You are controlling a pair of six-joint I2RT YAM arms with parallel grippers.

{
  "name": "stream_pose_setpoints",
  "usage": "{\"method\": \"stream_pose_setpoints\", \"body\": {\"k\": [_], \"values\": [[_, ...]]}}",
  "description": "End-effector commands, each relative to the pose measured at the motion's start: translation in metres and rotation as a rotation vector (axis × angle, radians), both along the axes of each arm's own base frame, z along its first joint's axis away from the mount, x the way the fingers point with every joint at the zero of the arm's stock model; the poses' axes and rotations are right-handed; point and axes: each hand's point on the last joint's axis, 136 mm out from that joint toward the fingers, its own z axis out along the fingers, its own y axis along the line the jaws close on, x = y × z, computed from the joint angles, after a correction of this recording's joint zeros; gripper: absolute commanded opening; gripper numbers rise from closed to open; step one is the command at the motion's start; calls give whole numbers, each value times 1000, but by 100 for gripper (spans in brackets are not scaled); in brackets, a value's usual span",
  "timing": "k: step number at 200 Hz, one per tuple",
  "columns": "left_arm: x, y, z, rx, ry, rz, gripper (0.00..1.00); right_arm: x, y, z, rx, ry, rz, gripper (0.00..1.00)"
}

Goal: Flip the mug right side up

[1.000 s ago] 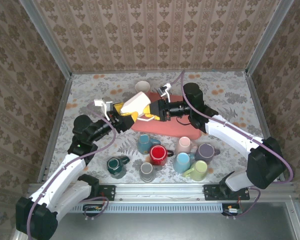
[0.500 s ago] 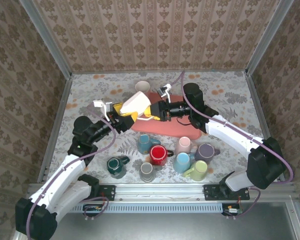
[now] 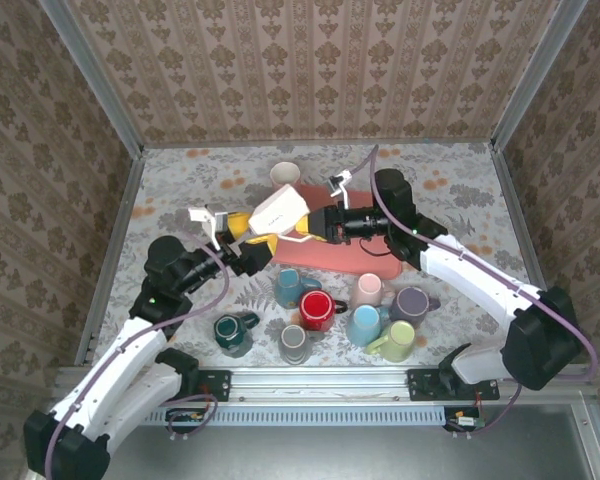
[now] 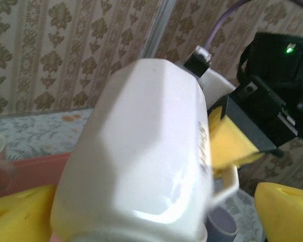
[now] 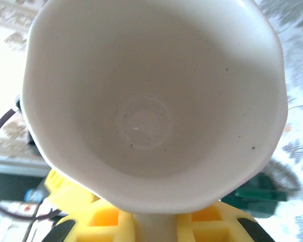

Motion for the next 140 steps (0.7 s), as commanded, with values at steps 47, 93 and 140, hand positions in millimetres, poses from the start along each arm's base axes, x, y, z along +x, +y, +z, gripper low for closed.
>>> {"method": "stream_pose_setpoints", "body": {"k": [47, 93, 140], "values": [[47, 71, -22, 336, 154, 492, 100, 23, -75, 2, -419, -389, -339, 0], [69, 89, -53, 568, 306, 591, 100, 47, -125, -6, -762, -579, -545, 0], [74, 105, -67, 597, 270, 678, 100, 90, -133, -24, -938, -701, -650, 0]]}}
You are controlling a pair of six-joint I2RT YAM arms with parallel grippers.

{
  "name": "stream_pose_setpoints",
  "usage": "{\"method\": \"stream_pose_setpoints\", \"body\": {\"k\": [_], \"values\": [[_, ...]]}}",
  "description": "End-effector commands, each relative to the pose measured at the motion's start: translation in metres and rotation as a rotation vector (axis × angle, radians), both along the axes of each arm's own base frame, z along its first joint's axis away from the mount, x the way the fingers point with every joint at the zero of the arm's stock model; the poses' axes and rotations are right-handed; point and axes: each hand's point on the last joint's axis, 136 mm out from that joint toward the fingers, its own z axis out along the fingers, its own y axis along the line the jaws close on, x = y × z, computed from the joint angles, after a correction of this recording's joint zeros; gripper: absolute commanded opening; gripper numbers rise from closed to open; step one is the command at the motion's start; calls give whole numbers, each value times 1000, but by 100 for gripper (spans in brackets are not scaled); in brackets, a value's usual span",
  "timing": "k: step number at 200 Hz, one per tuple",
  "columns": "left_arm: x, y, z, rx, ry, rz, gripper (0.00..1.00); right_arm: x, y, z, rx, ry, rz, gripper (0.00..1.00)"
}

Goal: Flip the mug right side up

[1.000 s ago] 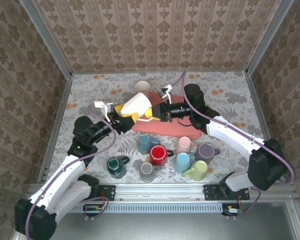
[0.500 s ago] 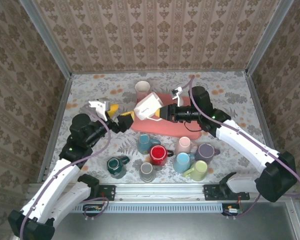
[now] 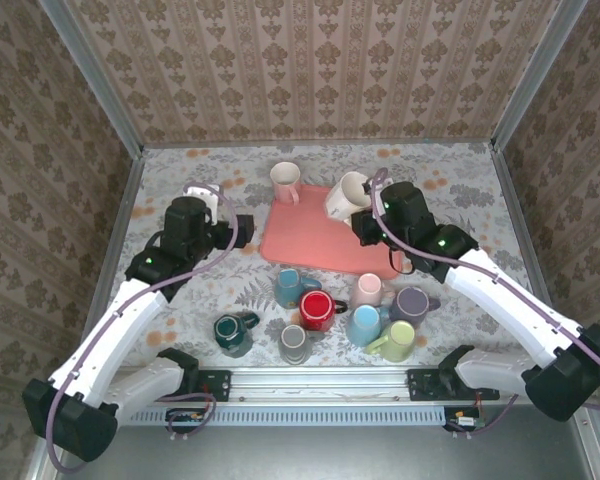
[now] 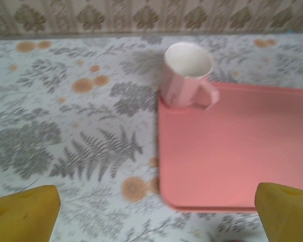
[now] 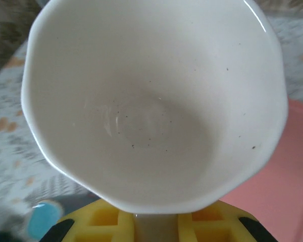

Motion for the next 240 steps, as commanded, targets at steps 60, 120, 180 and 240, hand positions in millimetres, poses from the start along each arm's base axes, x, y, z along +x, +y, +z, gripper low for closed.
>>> {"method": "stream_pose_setpoints", "body": {"k": [60, 120, 180, 240], "values": [[-8, 23, 3, 66, -102, 66, 100, 105, 42, -43, -240, -145, -9, 0], [-10, 19, 6, 80, -126, 54, 100, 158, 70, -96, -286, -83, -31, 0], [-10, 18, 4, 84, -129, 55, 100, 186, 69, -133, -305, -11, -88, 0], [-9, 18, 3, 90, -127, 56, 100, 198, 69, -143, -296, 27, -120, 18]]}}
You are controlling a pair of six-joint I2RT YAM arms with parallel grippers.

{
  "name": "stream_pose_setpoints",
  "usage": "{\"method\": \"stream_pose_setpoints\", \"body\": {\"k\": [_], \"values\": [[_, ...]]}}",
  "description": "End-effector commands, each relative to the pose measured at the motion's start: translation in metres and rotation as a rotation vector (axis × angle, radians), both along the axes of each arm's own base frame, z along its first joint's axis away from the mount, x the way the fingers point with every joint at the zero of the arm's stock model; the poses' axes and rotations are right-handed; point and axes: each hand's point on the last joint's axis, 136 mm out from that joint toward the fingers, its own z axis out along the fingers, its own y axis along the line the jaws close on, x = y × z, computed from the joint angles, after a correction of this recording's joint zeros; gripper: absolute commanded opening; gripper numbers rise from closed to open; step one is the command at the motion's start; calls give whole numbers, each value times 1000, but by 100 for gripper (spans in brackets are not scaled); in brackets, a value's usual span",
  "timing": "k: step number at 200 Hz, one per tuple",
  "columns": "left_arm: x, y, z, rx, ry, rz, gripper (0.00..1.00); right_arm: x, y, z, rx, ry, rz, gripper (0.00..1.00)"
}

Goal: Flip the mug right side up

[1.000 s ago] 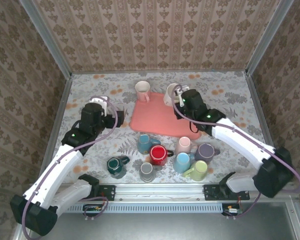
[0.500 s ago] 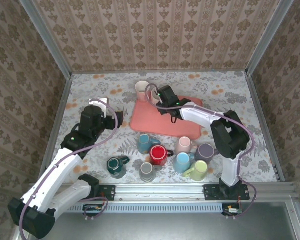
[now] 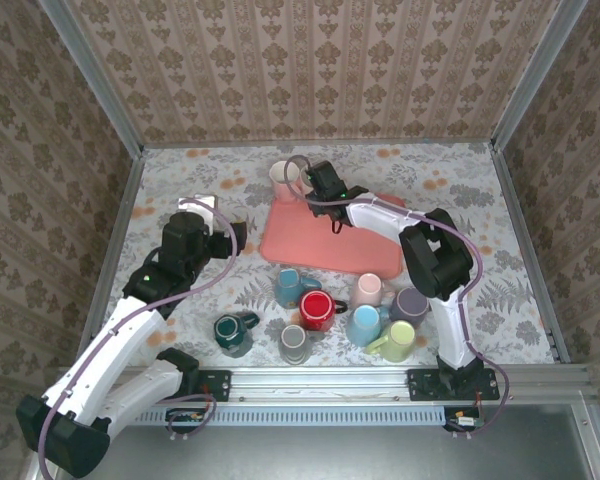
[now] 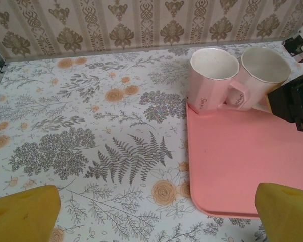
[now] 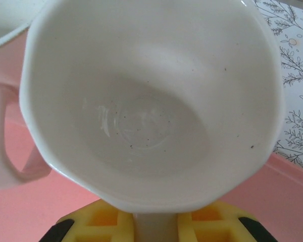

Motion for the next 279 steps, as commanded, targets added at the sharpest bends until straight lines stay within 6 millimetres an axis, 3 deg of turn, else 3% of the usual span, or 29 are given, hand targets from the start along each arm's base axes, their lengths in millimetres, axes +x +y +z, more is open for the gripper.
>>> {"method": "stream_pose_setpoints", "body": {"k": [1, 31, 88, 129, 166, 187, 211, 255, 272, 273, 279], "values": [[0, 1, 1, 19, -20, 0, 100, 16, 1, 16, 24, -50, -45, 20], [1, 1, 1, 21, -17, 2, 100, 15, 0, 20, 32, -56, -50, 31], [1, 0, 0, 23, -15, 2, 100, 7, -5, 26, 30, -63, -44, 35], [1, 2, -2, 34, -13, 6, 100, 0, -9, 36, 35, -82, -40, 60], [1, -2, -7, 31, 10, -11, 100, -16, -20, 76, 62, -157, -26, 68], [-1, -12, -13, -6, 53, -49, 100, -35, -24, 109, 97, -192, 6, 68], [-9, -25, -18, -67, 161, -92, 100, -62, -27, 131, 122, -166, 46, 68], [-40, -23, -16, -232, 407, 17, 100, -130, -19, 151, 26, -176, 167, 68], [-56, -27, -17, -258, 486, 8, 100, -153, -19, 154, 75, -168, 184, 68], [-57, -27, -17, -257, 490, 6, 100, -157, -20, 162, 98, -178, 186, 68], [-63, -27, -17, -241, 499, -4, 100, -164, -22, 165, 126, -170, 187, 68]]}}
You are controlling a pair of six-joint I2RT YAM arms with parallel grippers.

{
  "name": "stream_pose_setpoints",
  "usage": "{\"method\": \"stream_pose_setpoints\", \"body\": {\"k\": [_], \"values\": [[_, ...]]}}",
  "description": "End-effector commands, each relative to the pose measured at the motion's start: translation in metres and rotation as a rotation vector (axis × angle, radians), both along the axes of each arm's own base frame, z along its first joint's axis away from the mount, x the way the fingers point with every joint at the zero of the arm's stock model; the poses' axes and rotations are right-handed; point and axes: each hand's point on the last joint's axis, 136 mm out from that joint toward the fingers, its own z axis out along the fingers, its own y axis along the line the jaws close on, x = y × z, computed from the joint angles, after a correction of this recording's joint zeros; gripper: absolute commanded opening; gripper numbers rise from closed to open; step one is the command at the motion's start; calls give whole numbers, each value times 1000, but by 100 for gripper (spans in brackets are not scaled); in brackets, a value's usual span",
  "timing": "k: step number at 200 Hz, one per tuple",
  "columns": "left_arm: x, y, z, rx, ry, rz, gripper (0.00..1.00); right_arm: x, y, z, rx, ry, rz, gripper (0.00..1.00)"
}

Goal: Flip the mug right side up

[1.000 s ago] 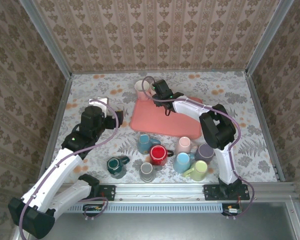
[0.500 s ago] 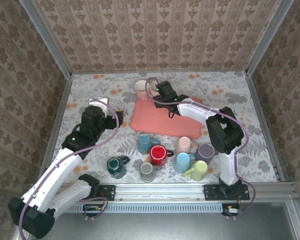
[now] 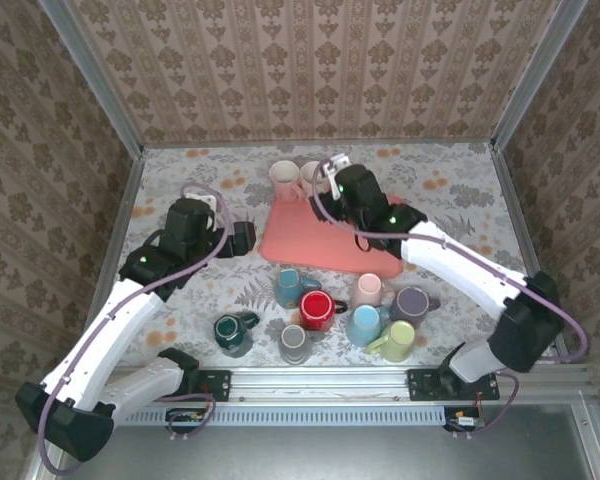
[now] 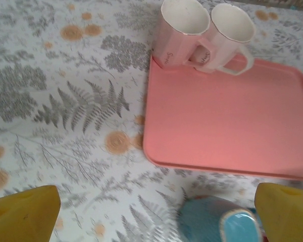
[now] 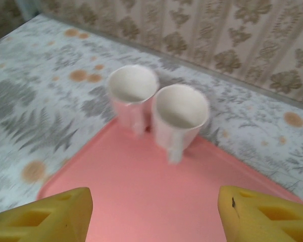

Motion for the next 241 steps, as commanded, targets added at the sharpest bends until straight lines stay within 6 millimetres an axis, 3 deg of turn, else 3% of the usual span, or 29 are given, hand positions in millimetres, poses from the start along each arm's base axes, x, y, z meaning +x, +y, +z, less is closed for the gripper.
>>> {"method": "stream_pose_setpoints", "body": {"k": [1, 42, 73, 154, 177, 241], "values": [[-38, -1, -15, -37, 191, 5, 100, -32, -14, -3, 10, 53, 18, 68], [-70, 23, -34, 317, 230, -88, 100, -77, -15, -5, 78, 118, 131, 69], [-90, 30, -59, 494, 343, -147, 100, -92, -19, -9, 90, 126, 164, 73], [-112, 24, -92, 526, 513, -209, 100, -103, -21, -29, 99, 160, 191, 75], [-129, 5, -104, 426, 588, -287, 100, -105, -20, -32, 110, 168, 191, 75], [-159, 8, -127, 425, 695, -290, 100, -106, -18, -43, 114, 205, 192, 76]]}}
